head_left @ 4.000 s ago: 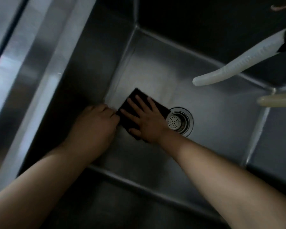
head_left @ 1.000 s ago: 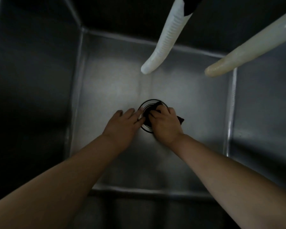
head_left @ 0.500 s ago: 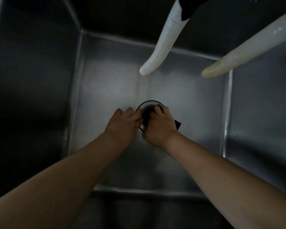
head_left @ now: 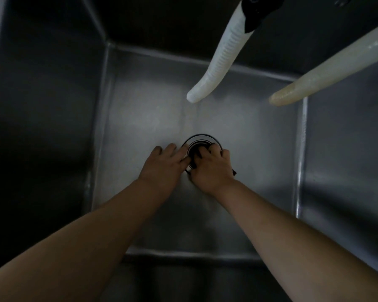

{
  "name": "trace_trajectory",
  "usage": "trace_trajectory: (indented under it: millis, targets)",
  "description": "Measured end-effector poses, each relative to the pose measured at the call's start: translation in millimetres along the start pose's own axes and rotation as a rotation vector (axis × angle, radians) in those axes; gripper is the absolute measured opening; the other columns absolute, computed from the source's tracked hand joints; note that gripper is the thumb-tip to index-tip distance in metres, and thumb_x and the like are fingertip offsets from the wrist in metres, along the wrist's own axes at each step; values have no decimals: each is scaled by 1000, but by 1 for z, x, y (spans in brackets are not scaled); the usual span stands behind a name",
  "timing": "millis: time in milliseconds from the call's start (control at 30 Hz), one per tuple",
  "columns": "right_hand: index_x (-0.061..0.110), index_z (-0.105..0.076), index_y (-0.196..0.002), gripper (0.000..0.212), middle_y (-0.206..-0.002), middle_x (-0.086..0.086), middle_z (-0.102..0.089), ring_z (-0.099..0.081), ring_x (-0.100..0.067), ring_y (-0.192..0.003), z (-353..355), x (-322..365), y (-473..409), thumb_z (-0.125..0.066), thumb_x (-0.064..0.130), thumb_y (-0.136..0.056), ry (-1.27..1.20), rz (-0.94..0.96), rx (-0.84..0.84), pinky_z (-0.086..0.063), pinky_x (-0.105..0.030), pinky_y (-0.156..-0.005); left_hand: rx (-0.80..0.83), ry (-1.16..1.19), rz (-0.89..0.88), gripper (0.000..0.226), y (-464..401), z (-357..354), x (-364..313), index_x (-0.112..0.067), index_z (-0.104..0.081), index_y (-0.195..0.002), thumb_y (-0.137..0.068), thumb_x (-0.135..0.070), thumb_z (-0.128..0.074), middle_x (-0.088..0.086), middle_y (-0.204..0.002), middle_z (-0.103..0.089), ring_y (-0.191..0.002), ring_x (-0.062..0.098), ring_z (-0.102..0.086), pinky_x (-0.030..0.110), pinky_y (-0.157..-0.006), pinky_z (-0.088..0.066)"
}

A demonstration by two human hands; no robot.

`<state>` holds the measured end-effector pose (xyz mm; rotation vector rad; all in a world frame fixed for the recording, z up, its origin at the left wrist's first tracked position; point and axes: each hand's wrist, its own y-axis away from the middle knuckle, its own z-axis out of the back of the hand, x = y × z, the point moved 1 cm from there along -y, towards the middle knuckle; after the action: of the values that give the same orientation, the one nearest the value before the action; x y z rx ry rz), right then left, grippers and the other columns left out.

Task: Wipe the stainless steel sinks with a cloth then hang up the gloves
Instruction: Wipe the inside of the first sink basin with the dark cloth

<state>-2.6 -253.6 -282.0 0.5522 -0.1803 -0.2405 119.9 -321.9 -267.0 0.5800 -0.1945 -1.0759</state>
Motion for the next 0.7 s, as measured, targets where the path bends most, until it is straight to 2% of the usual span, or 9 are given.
trace_trajectory:
  millis: [200, 333, 433, 567, 700]
  targets:
    - [26, -61, -117, 37, -119, 8, -54, -30, -21, -113, 14, -13, 0, -35, 33, -91, 14, 139, 92, -16, -36, -89, 31, 9, 12, 59, 3, 1, -1, -26, -12, -150, -97, -23, -38, 0, -159, 5, -143, 25, -6, 43, -113, -12]
    - [20, -64, -110, 35, -109, 5, -61, -33, -20, -112, 20, -13, 5, -36, 32, -91, 110, 196, 41, -18, -37, -91, 44, -22, 22, 60, 2, 1, -3, -28, -11, -150, -97, -26, -40, 1, -159, 6, -144, 25, -4, 42, -114, -12]
    - [15, -56, -121, 38, -119, 1, -54, -33, -22, -117, 20, -16, 13, -39, 31, -90, 189, 224, -3, -19, -36, -92, 19, -10, 21, 59, 2, -1, -3, -28, -14, -150, -97, -25, -41, 1, -159, 4, -143, 26, -7, 43, -113, -13]
    - [10, -40, -137, 51, -134, -3, -44, -29, -24, -124, 18, -13, 15, -34, 30, -91, 269, 181, 26, -21, -37, -99, -2, -5, 18, 59, 2, -2, -3, -27, -16, -149, -96, -25, -41, 2, -159, 2, -143, 26, -9, 42, -112, -14]
    - [11, -51, -130, 46, -133, -7, -49, -25, -27, -129, 16, -1, 10, -31, 31, -95, 355, 139, 72, -20, -41, -105, 23, -21, 19, 64, 1, 1, -3, -27, -15, -149, -93, -24, -46, 1, -159, 3, -143, 26, -9, 43, -112, -15]
